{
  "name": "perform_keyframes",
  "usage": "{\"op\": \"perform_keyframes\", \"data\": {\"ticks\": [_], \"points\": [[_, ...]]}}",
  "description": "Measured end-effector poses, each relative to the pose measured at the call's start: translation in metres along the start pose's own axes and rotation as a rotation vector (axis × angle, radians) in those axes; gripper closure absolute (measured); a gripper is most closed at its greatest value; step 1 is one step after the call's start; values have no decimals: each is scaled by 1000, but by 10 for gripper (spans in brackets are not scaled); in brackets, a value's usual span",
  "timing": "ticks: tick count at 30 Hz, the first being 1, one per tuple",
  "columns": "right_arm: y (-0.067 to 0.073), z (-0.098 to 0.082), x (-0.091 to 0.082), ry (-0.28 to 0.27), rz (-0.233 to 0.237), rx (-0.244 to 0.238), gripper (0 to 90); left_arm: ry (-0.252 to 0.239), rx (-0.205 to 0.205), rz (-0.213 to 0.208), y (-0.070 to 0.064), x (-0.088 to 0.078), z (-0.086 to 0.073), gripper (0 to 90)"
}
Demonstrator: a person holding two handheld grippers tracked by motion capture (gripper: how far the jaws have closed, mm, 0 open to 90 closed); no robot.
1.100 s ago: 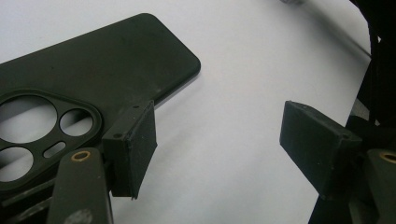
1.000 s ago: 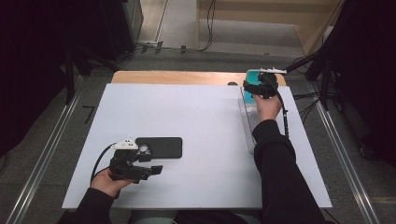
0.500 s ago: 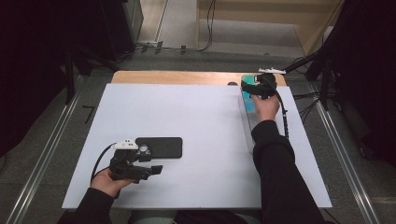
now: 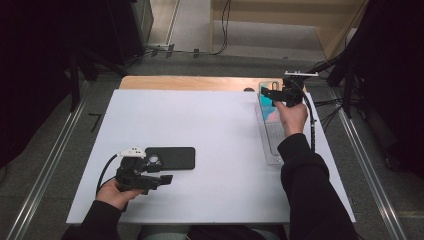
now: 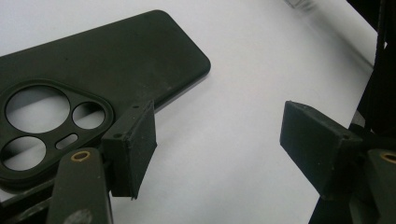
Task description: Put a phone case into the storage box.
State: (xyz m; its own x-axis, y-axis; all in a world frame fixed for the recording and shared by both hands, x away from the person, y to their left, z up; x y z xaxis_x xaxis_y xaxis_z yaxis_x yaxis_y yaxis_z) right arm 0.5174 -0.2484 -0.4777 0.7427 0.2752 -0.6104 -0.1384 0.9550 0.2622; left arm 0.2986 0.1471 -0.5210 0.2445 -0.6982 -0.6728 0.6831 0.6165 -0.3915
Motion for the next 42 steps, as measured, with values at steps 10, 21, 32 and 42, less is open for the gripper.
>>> {"op": "perform_keyframes", "data": {"ticks": [10, 21, 32, 42], "points": [[28, -16, -33, 72, 154, -77, 108, 4, -2, -2, 1, 1, 5, 271], [67, -47, -56, 126, 289, -189, 140, -1, -15, -24, 1, 2, 10, 271], [86, -80, -71, 162, 369, -270, 140, -8, -52, -54, 0, 1, 16, 270], [104, -104, -87, 180, 466, -295, 213, -6, -42, -60, -2, 1, 18, 271]]}}
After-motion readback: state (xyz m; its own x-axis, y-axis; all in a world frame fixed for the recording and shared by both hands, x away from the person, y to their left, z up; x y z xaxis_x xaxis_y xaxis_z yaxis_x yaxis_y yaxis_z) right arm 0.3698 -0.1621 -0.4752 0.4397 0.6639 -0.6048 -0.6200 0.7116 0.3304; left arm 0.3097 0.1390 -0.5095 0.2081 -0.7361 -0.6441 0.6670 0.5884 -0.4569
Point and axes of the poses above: each handheld gripper's, and its own axes: x roughly forward along the jaws, z roughly out of its top, y roughly to its left, the point moved 9 cm from there along x, roughly forward along the jaws
